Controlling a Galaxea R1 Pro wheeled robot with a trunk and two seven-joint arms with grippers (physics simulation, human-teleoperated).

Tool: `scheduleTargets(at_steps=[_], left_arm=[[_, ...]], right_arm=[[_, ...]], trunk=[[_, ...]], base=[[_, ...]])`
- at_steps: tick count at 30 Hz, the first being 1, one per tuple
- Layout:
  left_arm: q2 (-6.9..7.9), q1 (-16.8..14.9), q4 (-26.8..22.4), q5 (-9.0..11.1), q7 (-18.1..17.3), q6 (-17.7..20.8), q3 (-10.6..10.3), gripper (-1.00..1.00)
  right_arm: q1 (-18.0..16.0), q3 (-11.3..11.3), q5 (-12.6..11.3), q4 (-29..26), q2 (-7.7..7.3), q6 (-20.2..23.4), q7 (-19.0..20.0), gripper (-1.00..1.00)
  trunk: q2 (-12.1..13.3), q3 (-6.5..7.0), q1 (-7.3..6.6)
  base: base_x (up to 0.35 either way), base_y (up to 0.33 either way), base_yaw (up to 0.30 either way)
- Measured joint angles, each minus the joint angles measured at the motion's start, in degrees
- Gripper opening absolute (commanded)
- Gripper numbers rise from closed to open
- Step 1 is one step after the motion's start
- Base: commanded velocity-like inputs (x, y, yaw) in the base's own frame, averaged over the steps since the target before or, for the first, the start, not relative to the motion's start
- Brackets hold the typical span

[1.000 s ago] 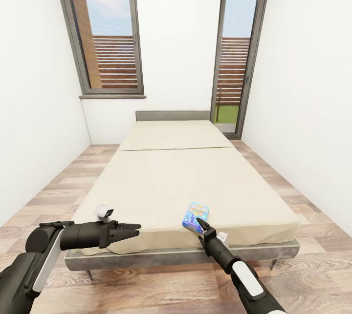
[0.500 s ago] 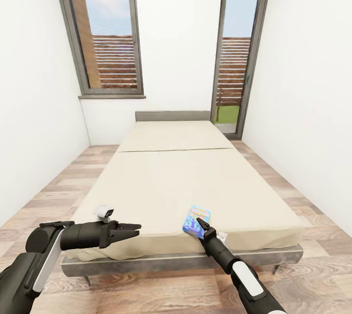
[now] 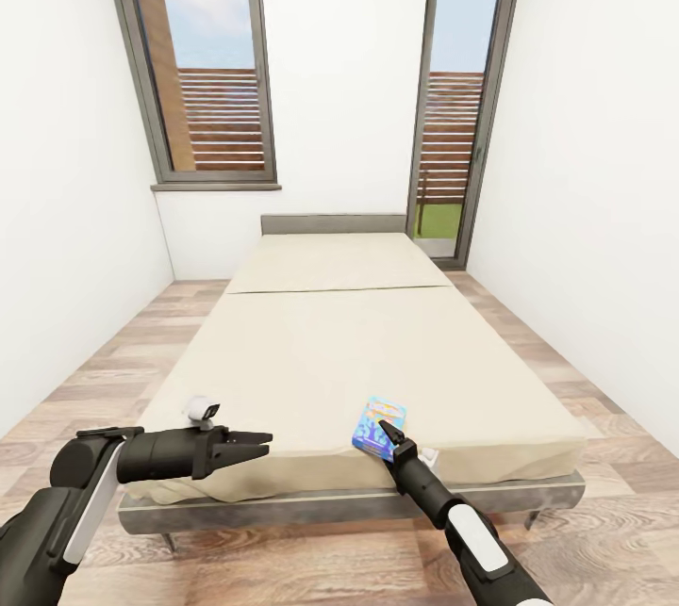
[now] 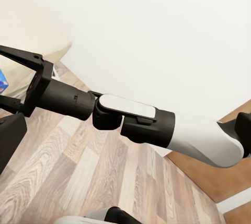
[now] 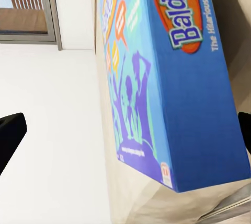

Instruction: Put all the toys in the child's room - the three board games (two on the bed and one on the table), the two jigsaw puzzles on the table, and the tennis ball on the table - inside the toy box on the table in the child's room.

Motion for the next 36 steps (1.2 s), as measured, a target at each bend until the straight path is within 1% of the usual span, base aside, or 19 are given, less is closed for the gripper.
scheduleTargets(at_steps=[12,36], left_arm=[[0.03,0.0,0.0,0.0,-0.1,-0.1,0.1,1.00],[0.17,0.0,0.0,-0.1,-0.3,0.7,0.1,1.00]], right_arm=[[0.0,0.0,0.2,0.0,-0.02,-0.1,0.0,-1.00],[0.0,-0.1,0.1,0.0,-0.03,-0.1,0.2,-1.00]], trunk=[[0.0,0.00,0.00],[9.6,4.31,-5.27]], base=[[0.000,0.000,0.000],[0.000,0.000,0.000]])
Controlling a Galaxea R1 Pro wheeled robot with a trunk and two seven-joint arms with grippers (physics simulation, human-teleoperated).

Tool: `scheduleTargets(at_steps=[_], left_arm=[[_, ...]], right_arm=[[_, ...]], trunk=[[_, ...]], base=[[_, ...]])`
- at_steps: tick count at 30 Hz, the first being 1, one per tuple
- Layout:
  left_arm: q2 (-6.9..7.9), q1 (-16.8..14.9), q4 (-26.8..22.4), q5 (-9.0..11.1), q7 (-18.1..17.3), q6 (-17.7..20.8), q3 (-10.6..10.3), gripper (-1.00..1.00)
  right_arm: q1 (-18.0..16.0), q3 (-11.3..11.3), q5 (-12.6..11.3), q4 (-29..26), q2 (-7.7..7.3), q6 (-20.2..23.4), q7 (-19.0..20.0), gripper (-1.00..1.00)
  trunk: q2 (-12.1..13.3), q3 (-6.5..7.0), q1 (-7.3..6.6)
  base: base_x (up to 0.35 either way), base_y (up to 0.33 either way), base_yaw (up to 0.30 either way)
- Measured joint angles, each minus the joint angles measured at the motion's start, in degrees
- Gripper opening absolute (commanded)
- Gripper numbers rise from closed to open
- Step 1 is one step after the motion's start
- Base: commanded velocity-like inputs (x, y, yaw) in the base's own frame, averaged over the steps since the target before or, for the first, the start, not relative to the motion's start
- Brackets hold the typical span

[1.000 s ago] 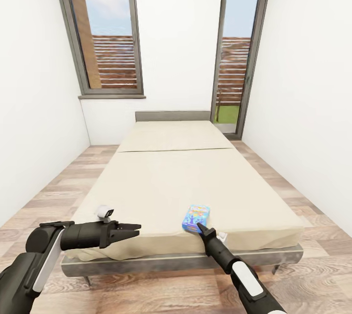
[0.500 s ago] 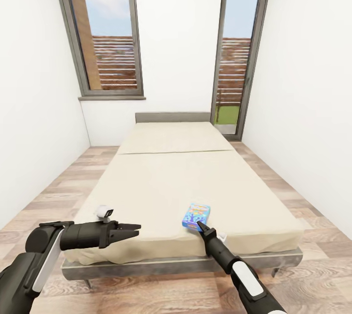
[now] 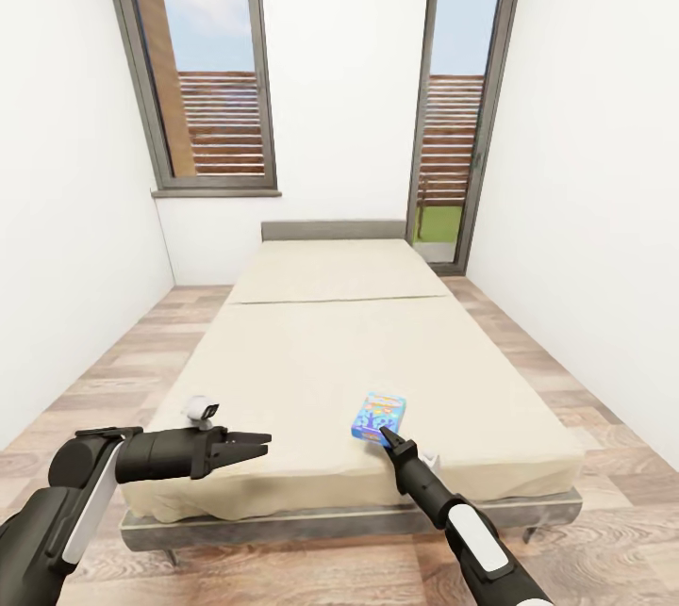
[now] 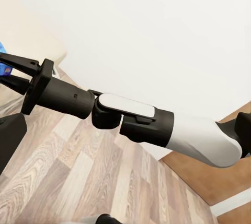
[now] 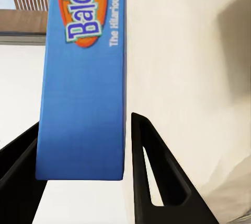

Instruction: Put all the toys in the child's room - the three board games (two on the bed and one on the table), the two jigsaw puzzles on the table, and the tennis ball on the table - inside the toy box on the table in the child's room.

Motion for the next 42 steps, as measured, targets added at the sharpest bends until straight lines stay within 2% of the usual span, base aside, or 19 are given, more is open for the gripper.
scheduleTargets(at_steps=[9,17,19,21,22,26,30,35,36,37,38,42], left_arm=[[0.20,-0.1,0.0,-0.2,0.0,0.1,0.0,1.00],[0.57,-0.2,0.1,-0.2,0.0,0.3,0.2,1.00],[0.81,-0.2,0.1,-0.2,0.0,0.3,1.1,1.00],[1.26,-0.2,0.1,-0.2,0.0,0.3,2.8,1.00],[1.75,-0.2,0.2,-0.2,0.0,0.3,4.1,1.00],[3.76,-0.2,0.4,0.1,-0.1,0.3,6.1,1.00],[4.40,-0.2,0.4,0.2,-0.1,0.3,6.5,1.00],[4.55,-0.2,0.5,0.2,-0.1,0.2,6.6,1.00],[4.56,-0.2,0.5,0.2,-0.2,0.2,6.9,1.00],[4.56,-0.2,0.5,0.2,-0.2,0.2,7.5,1.00],[4.57,-0.2,0.5,0.1,-0.1,0.2,8.2,1.00],[4.57,-0.2,0.5,0.1,-0.1,0.2,9.2,1.00]], right_arm=[[0.0,0.0,0.0,0.0,-0.02,0.0,-0.1,-1.00],[0.0,0.0,-0.2,-0.2,-0.65,0.1,-0.1,-1.00],[0.0,0.0,-0.3,-0.2,-0.73,0.1,-0.1,-1.00],[-0.2,0.0,-0.4,-0.5,-0.82,0.3,-0.2,-1.00],[-0.7,0.0,-0.5,-0.7,-0.83,0.5,-0.4,-1.00],[-2.1,0.1,-0.1,-0.9,-0.61,0.7,-0.7,-1.00],[-3.3,0.3,0.0,-1.0,-0.79,1.5,-0.5,-1.00],[-3.7,0.9,0.0,-3.5,-0.96,6.0,-0.6,-1.00],[-3.9,1.2,0.3,-4.6,-1.03,8.0,-0.8,-1.00],[-4.3,1.8,2.1,-6.3,-1.23,11.1,-1.4,-1.00],[-4.6,2.1,5.2,-7.6,-1.57,13.8,-1.7,-1.00],[-4.8,2.6,10.4,-10.9,-2.03,16.9,-1.9,-1.00]], trunk=[[3.6,1.62,-1.98],[6.8,3.05,-3.73],[7.6,3.41,-4.17],[8.4,3.77,-4.61],[8.8,3.96,-4.83],[10.4,4.67,-5.71],[12.0,5.39,-6.59],[14.0,6.29,-7.69],[14.4,6.47,-7.91],[14.8,6.65,-8.13],[15.2,6.82,-8.35],[16.8,7.54,-9.23]], base=[[0.000,0.000,0.000],[0.000,0.000,0.000],[0.000,0.000,0.000],[0.000,0.000,0.000],[0.000,0.000,0.000],[0.000,0.000,0.000],[0.000,0.000,0.000],[0.000,0.000,0.000],[0.000,0.000,0.000],[0.000,0.000,0.000],[0.000,0.000,0.000],[0.000,0.000,0.000]])
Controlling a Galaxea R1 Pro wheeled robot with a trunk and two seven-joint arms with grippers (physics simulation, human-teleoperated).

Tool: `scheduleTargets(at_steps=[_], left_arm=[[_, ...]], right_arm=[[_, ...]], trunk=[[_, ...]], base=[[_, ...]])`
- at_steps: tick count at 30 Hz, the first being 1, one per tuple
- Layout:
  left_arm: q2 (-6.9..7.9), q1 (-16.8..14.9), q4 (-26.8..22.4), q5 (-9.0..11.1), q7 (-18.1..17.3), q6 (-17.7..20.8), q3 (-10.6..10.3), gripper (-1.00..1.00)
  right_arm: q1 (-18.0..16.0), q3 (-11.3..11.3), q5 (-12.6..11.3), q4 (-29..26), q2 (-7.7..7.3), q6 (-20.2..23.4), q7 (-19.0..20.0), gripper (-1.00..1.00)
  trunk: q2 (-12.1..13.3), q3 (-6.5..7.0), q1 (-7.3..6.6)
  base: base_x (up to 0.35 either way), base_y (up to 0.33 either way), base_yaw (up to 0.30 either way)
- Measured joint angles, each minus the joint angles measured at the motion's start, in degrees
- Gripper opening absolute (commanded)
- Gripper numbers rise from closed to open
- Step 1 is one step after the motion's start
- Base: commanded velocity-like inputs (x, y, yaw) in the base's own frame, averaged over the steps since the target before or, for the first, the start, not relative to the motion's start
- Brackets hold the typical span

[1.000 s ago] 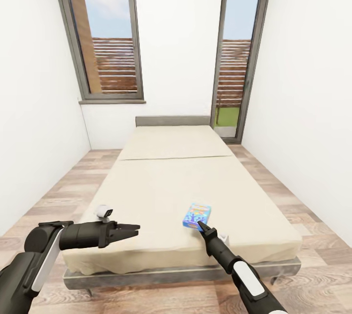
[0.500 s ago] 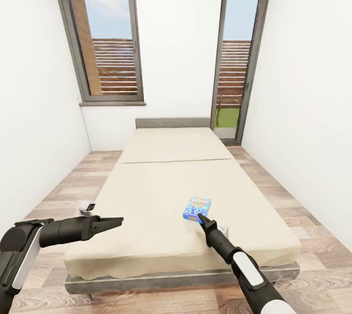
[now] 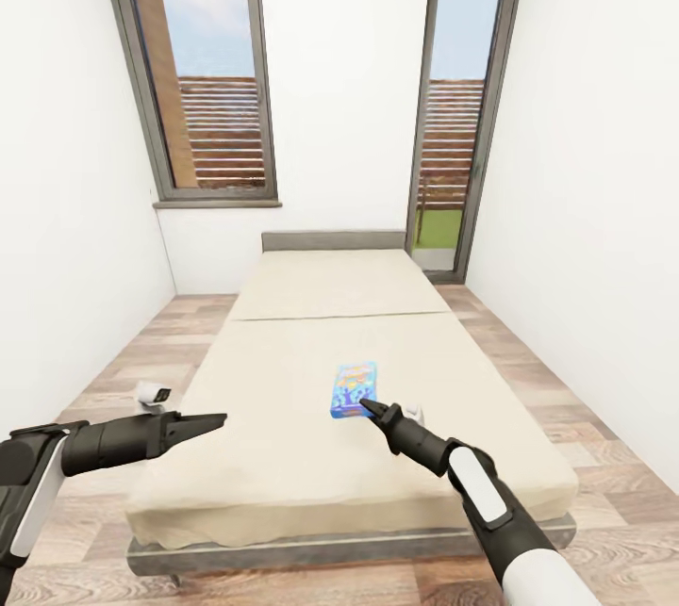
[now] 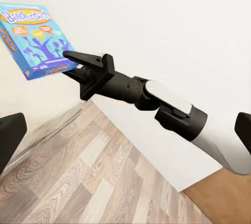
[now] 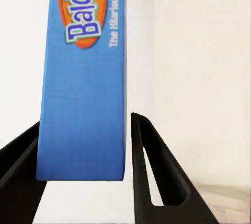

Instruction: Put all the toys in the child's room - the three board games (two on the bed and one on the table), the two jigsaw puzzles on the table, and the tennis ball on the table - inside the toy box on the table in the child's room.

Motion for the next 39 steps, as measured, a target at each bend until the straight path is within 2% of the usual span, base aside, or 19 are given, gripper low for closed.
scheduleTargets(at_steps=[3,5,8,10,13,31,35,39], left_arm=[[0.00,0.0,0.0,0.0,0.0,0.0,0.2,1.00],[0.00,0.0,0.0,0.0,0.0,0.0,0.2,1.00],[0.00,0.0,0.1,0.0,0.0,0.0,0.2,1.00],[0.00,0.0,0.1,0.0,0.0,0.0,0.2,1.00],[0.00,0.0,0.0,-0.1,0.0,0.0,0.3,1.00],[0.00,0.0,0.1,-0.2,0.1,0.0,0.3,1.00],[0.00,0.0,0.1,-0.2,0.1,0.0,0.3,1.00],[0.00,0.0,0.1,-0.2,0.1,0.0,0.3,1.00]], right_arm=[[0.0,0.3,1.4,-1.9,-0.11,1.6,0.0,-1.00],[0.0,0.6,1.6,-3.9,-0.07,3.8,0.1,-1.00],[0.3,2.5,2.0,-8.2,-0.06,4.9,-0.1,-1.00],[0.6,4.7,1.7,-12.0,-0.08,5.2,-0.4,-1.00],[0.8,5.8,2.3,-14.0,-0.12,5.1,-0.6,-1.00],[0.7,6.0,2.7,-14.5,-0.29,5.3,-0.8,-1.00],[0.2,5.7,6.4,-14.6,-0.28,5.7,-1.2,-1.00],[0.2,5.5,7.7,-14.6,-0.33,7.1,-1.2,-1.00]], trunk=[[1.2,0.54,-0.66],[2.0,0.90,-1.10],[3.2,1.43,-1.76],[4.0,1.80,-2.20],[5.2,2.33,-2.86],[12.4,5.56,-6.81],[14.0,6.28,-7.69],[15.6,7.00,-8.57]], base=[[0.000,0.000,0.000],[0.000,0.000,0.000],[0.000,0.000,0.000],[0.000,0.000,0.000],[0.000,0.000,0.000],[0.000,0.000,0.000],[0.000,0.000,0.000],[0.000,0.000,0.000]])
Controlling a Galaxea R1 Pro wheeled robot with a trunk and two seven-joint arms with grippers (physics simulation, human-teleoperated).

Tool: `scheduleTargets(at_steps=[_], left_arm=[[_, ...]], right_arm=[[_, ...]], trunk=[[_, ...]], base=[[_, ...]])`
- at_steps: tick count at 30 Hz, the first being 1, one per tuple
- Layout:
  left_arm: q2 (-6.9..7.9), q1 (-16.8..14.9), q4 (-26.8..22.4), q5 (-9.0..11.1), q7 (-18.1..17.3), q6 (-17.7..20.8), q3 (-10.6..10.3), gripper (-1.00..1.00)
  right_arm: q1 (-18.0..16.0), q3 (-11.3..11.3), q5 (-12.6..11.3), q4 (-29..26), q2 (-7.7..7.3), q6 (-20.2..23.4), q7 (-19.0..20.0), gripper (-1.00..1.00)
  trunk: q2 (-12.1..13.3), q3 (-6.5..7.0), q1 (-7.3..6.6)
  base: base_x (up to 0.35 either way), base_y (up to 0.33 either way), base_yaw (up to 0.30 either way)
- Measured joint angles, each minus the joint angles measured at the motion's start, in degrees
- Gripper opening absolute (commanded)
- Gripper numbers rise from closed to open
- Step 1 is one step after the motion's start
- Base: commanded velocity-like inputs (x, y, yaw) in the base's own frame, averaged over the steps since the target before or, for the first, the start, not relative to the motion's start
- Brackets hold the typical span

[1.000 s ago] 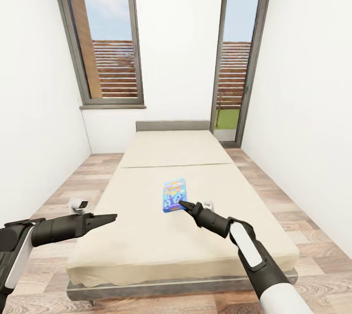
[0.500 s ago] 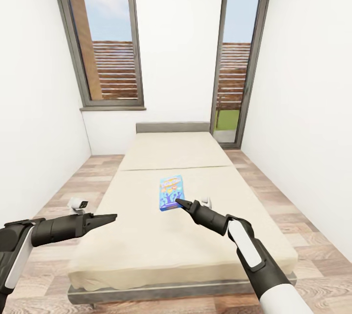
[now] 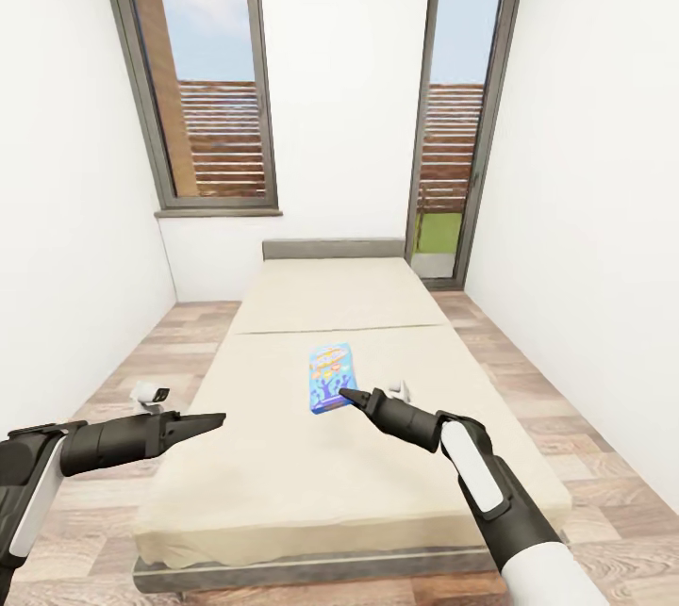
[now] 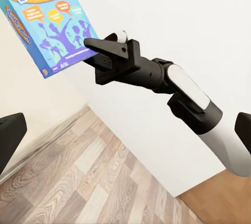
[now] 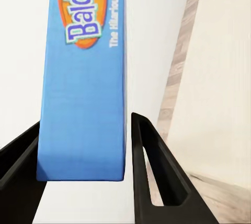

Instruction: Put all the toys in the child's room - the three board games (two on the bed and one on the table), the two jigsaw puzzles on the table, and the tennis ball on the table - inside the toy box on the table in the child's room.

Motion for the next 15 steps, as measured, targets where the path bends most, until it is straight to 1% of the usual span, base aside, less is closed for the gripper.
scheduleTargets(at_steps=[2,4,9,12,15], left_arm=[[0.04,0.0,0.0,0.0,0.0,0.0,0.0,1.00],[0.07,-0.1,0.0,0.0,0.0,0.1,0.3,1.00],[0.09,-0.1,0.1,0.0,0.1,0.1,2.1,1.00],[0.09,-0.2,1.0,0.0,0.2,0.2,3.1,1.00],[0.11,-0.3,2.7,0.0,0.2,0.1,3.6,1.00]], right_arm=[[0.0,-0.2,0.0,0.0,-0.01,0.8,0.1,-1.00],[0.3,-0.9,0.1,-0.1,0.00,1.0,0.3,-1.00],[0.7,-3.0,-0.1,-0.5,0.05,1.3,0.4,-1.00],[0.8,-3.4,-0.2,-2.7,0.06,1.3,0.3,-1.00],[0.9,-3.6,0.0,-3.6,0.06,1.2,0.1,-1.00]], trunk=[[0.8,0.36,-0.44],[1.6,0.72,-0.88],[3.6,1.62,-1.98],[4.8,2.15,-2.64],[6.0,2.58,-3.30]], base=[[0.000,0.000,0.000],[0.000,0.000,0.000],[0.000,0.000,0.000],[0.000,0.000,0.000],[0.000,0.000,0.000]])
